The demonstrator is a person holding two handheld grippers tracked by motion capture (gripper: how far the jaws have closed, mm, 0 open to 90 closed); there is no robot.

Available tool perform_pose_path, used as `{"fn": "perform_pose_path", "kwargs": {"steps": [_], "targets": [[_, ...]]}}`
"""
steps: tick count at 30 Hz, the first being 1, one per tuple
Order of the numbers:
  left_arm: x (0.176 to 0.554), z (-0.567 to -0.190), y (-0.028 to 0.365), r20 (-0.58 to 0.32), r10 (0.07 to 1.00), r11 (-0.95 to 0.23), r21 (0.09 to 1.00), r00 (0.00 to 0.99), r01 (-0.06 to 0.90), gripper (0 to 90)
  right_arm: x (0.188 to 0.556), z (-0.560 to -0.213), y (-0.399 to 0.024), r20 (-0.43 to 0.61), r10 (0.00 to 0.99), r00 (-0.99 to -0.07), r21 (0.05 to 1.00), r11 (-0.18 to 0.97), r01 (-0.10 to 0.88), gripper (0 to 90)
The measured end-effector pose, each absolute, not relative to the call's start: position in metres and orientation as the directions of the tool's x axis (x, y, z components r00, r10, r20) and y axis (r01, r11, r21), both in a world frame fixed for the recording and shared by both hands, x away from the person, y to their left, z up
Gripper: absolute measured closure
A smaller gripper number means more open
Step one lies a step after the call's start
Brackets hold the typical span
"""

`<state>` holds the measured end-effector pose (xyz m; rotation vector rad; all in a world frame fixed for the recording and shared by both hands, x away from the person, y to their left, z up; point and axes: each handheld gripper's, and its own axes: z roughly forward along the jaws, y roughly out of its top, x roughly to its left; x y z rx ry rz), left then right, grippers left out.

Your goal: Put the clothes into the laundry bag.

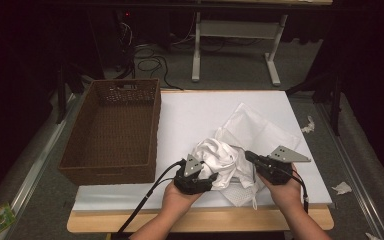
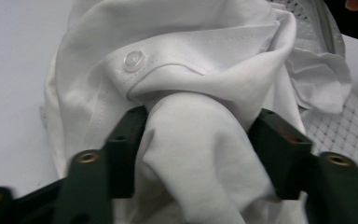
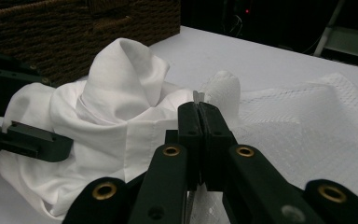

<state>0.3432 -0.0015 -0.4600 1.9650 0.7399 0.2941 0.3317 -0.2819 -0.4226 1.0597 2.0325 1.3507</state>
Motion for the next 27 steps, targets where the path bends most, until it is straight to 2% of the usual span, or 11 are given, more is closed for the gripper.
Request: {"fn": "perform_pose_path", "kwargs": {"steps": [3,6,13,16,20,27], "targets": [[0.341,-0.461,-0.004,-0.089,0.595,-0.354,0.863,0.799,0.36,67.6,0.332,-0.422,-0.282,0.025,0.809,-0.588,0.918,0.215,0.334,89.2],[0.336,-0.458,-0.006,-0.069,0.584,-0.352,0.876,0.809,0.329,75.6,0.332,-0.422,-0.281,0.021,0.81,-0.586,0.916,0.219,0.336,89.2],[0.323,-0.438,-0.015,-0.025,0.57,-0.288,0.93,0.822,0.228,78.4,0.333,-0.423,-0.279,0.022,0.81,-0.586,0.918,0.217,0.333,89.2],[0.323,-0.435,-0.023,-0.012,0.563,-0.289,0.934,0.827,0.211,78.5,0.333,-0.422,-0.279,0.02,0.81,-0.586,0.92,0.214,0.327,89.3],[0.329,-0.439,-0.037,-0.042,0.555,-0.281,0.93,0.831,0.235,78.5,0.332,-0.416,-0.28,0.022,0.813,-0.582,0.932,0.195,0.307,89.4],[0.339,-0.456,-0.075,-0.005,0.532,-0.404,0.877,0.847,0.259,78.4,0.33,-0.409,-0.283,0.038,0.812,-0.583,0.943,0.163,0.289,89.5]]}}
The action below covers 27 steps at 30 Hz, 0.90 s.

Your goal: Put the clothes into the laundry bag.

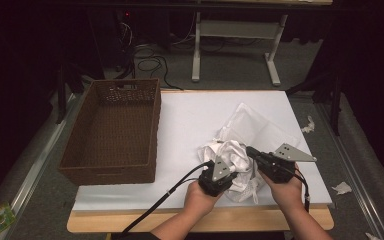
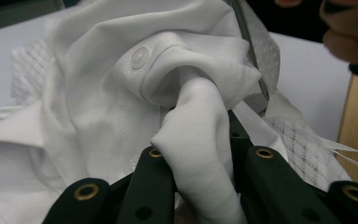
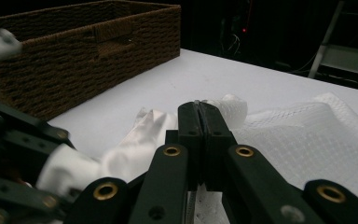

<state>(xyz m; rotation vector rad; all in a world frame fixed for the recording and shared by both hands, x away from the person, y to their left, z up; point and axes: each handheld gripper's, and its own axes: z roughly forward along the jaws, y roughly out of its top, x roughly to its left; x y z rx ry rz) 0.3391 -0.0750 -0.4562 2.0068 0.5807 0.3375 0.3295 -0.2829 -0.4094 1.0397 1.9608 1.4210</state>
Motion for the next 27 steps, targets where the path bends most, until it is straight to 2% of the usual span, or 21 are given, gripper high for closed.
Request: {"fn": "perform_pose_path", "kwargs": {"steps": [8,14,16,19,21,24,27], "targets": [[0.367,-0.465,-0.088,-0.082,0.604,-0.384,0.842,0.793,0.379,77.9,0.325,-0.408,-0.281,0.03,0.793,-0.609,0.95,0.167,0.265,89.7],[0.374,-0.464,-0.091,-0.097,0.634,-0.347,0.851,0.767,0.395,76.6,0.322,-0.405,-0.278,0.008,0.787,-0.617,0.953,0.181,0.243,89.6],[0.366,-0.461,-0.086,-0.054,0.607,-0.353,0.876,0.793,0.33,69.0,0.322,-0.406,-0.281,0.005,0.79,-0.613,0.951,0.185,0.247,89.6],[0.354,-0.457,-0.074,-0.058,0.576,-0.333,0.895,0.815,0.298,45.8,0.322,-0.408,-0.288,0.013,0.799,-0.602,0.949,0.18,0.26,89.5],[0.345,-0.453,-0.059,-0.04,0.59,-0.312,0.91,0.807,0.273,34.8,0.323,-0.41,-0.291,0.023,0.803,-0.596,0.947,0.173,0.27,89.5],[0.342,-0.453,-0.037,-0.051,0.597,-0.293,0.915,0.8,0.277,28.6,0.324,-0.411,-0.291,0.021,0.804,-0.595,0.946,0.176,0.271,89.5],[0.345,-0.455,-0.015,-0.047,0.621,-0.261,0.929,0.782,0.264,27.5,0.324,-0.411,-0.289,0.019,0.804,-0.594,0.945,0.179,0.272,89.5]]}}
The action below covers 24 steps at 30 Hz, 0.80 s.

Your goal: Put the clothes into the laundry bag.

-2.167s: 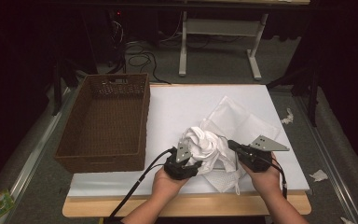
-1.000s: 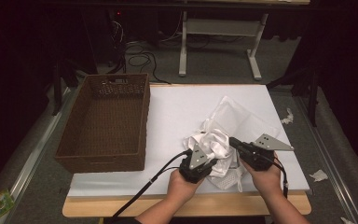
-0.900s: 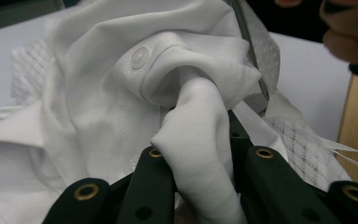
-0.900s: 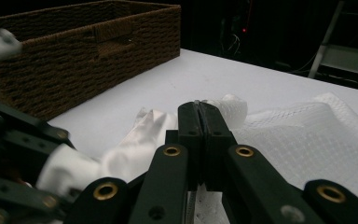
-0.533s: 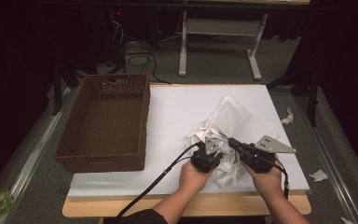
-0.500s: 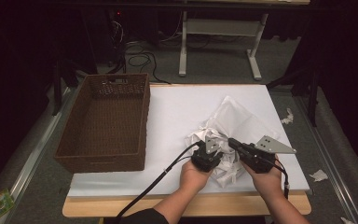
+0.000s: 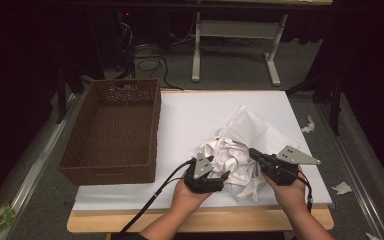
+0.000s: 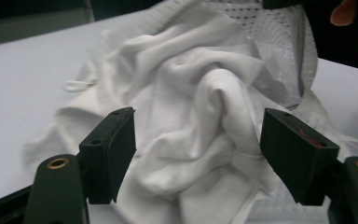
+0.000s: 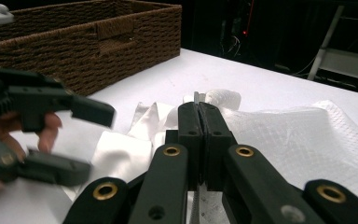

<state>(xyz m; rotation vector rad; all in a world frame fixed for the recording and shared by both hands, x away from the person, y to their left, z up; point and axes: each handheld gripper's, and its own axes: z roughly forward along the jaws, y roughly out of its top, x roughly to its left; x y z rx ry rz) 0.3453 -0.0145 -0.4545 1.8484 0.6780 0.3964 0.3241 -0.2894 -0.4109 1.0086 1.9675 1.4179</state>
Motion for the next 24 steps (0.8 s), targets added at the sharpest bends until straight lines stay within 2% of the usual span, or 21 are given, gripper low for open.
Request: {"fn": "perform_pose_path", "kwargs": {"steps": [5,10,13,14,18,24], "targets": [[0.383,-0.461,0.006,-0.128,0.722,-0.183,0.912,0.68,0.366,28.7,0.325,-0.411,-0.289,0.017,0.806,-0.592,0.945,0.18,0.272,89.5],[0.419,-0.472,-0.009,-0.183,0.738,-0.186,0.87,0.649,0.457,37.5,0.324,-0.411,-0.29,0.018,0.808,-0.588,0.945,0.179,0.275,89.4],[0.427,-0.477,-0.016,-0.183,0.727,-0.215,0.855,0.662,0.472,50.4,0.324,-0.412,-0.291,0.02,0.809,-0.587,0.944,0.178,0.278,89.5],[0.427,-0.478,-0.018,-0.18,0.718,-0.223,0.855,0.672,0.468,60.3,0.324,-0.412,-0.292,0.018,0.807,-0.59,0.944,0.181,0.277,89.5],[0.422,-0.474,-0.015,-0.146,0.728,-0.242,0.86,0.67,0.45,88.1,0.325,-0.413,-0.292,0.024,0.808,-0.588,0.941,0.18,0.285,89.5],[0.395,-0.464,0.002,-0.038,0.722,-0.304,0.88,0.691,0.366,88.6,0.325,-0.414,-0.289,0.014,0.802,-0.597,0.941,0.191,0.279,89.5]]}}
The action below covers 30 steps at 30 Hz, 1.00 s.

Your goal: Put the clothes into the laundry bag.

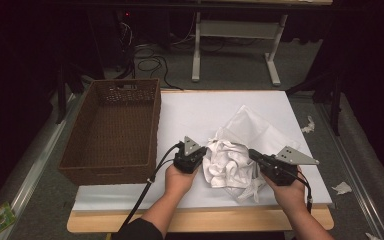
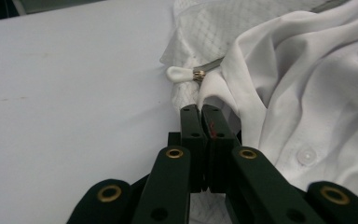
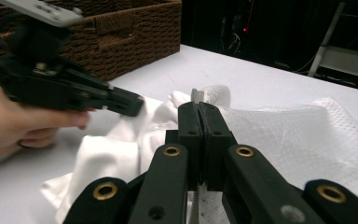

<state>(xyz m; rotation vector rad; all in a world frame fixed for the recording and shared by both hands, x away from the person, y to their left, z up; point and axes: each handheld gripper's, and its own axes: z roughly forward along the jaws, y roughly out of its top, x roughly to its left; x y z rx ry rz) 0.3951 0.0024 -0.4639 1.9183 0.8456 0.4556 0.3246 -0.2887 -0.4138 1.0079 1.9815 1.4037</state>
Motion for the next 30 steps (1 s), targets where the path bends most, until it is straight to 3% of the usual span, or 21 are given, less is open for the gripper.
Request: {"fn": "perform_pose_path", "kwargs": {"steps": [7,10,16,27,30], "targets": [[0.366,-0.463,0.019,0.021,0.719,-0.331,0.889,0.695,0.316,88.2,0.326,-0.416,-0.282,0.005,0.798,-0.602,0.937,0.207,0.282,89.4],[0.361,-0.46,0.009,0.072,0.696,-0.37,0.888,0.715,0.271,87.8,0.325,-0.416,-0.28,0.004,0.799,-0.601,0.936,0.209,0.285,89.5],[0.364,-0.454,-0.013,0.08,0.687,-0.383,0.884,0.722,0.267,87.0,0.326,-0.417,-0.279,0.003,0.796,-0.605,0.935,0.213,0.285,89.5],[0.396,-0.476,-0.044,0.026,0.693,-0.413,0.833,0.72,0.368,85.8,0.326,-0.418,-0.279,0.0,0.791,-0.612,0.933,0.22,0.284,89.5],[0.395,-0.476,-0.047,0.026,0.684,-0.421,0.831,0.729,0.365,81.8,0.326,-0.418,-0.28,-0.003,0.791,-0.612,0.934,0.221,0.281,89.4]]}}
